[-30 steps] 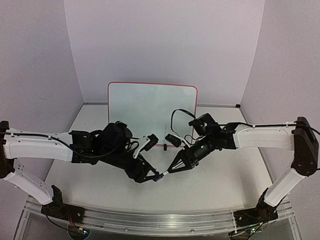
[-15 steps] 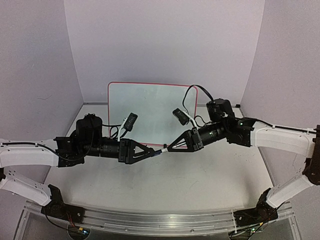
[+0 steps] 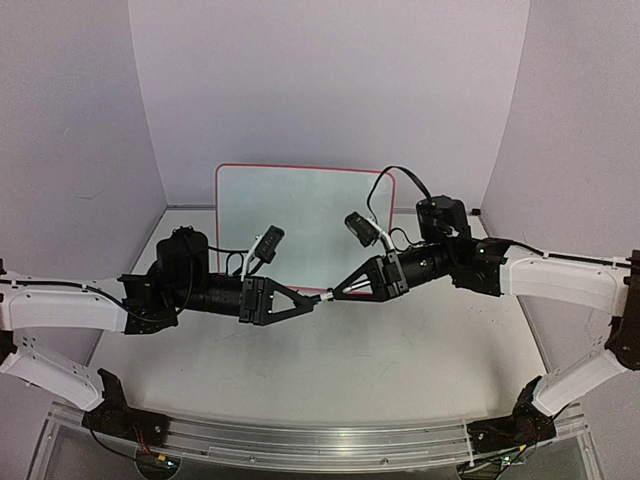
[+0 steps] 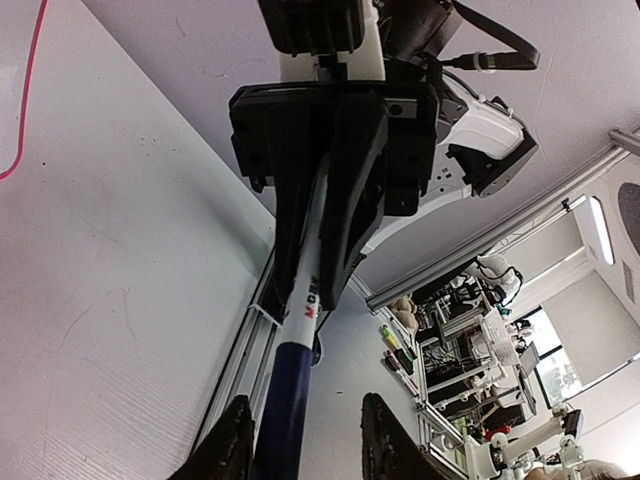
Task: Write a sentence on the whiteboard
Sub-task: Open the pen cap from the whiteboard marker, then place the pen cap at the center of the board.
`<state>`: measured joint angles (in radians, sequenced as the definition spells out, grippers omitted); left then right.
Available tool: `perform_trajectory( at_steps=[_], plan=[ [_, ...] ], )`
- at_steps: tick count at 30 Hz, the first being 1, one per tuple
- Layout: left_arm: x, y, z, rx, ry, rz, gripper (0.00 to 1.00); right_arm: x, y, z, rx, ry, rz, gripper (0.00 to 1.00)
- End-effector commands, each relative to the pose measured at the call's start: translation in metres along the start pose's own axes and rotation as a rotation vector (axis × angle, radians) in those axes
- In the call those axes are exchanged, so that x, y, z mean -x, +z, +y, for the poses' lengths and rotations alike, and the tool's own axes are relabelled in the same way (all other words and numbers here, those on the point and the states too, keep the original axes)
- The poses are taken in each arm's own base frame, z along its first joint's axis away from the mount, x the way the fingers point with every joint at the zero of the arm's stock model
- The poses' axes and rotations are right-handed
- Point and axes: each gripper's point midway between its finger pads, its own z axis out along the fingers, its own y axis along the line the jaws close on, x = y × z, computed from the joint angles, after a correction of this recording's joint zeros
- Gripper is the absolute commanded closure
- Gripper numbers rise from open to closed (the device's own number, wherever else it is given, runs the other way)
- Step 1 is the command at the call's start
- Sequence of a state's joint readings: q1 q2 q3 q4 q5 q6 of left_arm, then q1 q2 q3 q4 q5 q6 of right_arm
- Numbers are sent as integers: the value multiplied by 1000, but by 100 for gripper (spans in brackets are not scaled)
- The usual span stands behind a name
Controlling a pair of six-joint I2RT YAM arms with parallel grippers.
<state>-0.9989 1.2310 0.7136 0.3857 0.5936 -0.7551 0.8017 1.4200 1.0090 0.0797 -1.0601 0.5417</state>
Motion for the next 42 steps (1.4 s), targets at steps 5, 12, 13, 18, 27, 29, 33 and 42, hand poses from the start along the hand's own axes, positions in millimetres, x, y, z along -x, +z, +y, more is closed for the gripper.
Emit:
perform_trajectory(
  at_steps=[5,12,13,18,27,29,33,42],
  plan=[
    [18,3,-20,-77,30,-39,91,0,-2,10,47,-21,0,100],
    [16,-3,-15,-70,25,-54,100,3,-8,11,29,-35,-28,100],
    [17,-6,-14,-71,27,-64,100,5,-13,12,22,-43,-44,100],
    [19,-28,-5,-39,22,-80,100,19,-59,-5,-28,-27,-143,100],
    [-18,-49,79,330,-60,15,100,21,-84,-13,-91,-31,-212,100],
    [-29,-53,109,451,-99,28,100,22,-89,-24,-176,-27,-245,100],
    [-47,-58,149,607,-167,67,100,23,-101,-42,-321,-33,-302,100],
    [-95,-49,196,693,-309,210,99,19,-99,-61,-375,-8,-301,100]
  ],
)
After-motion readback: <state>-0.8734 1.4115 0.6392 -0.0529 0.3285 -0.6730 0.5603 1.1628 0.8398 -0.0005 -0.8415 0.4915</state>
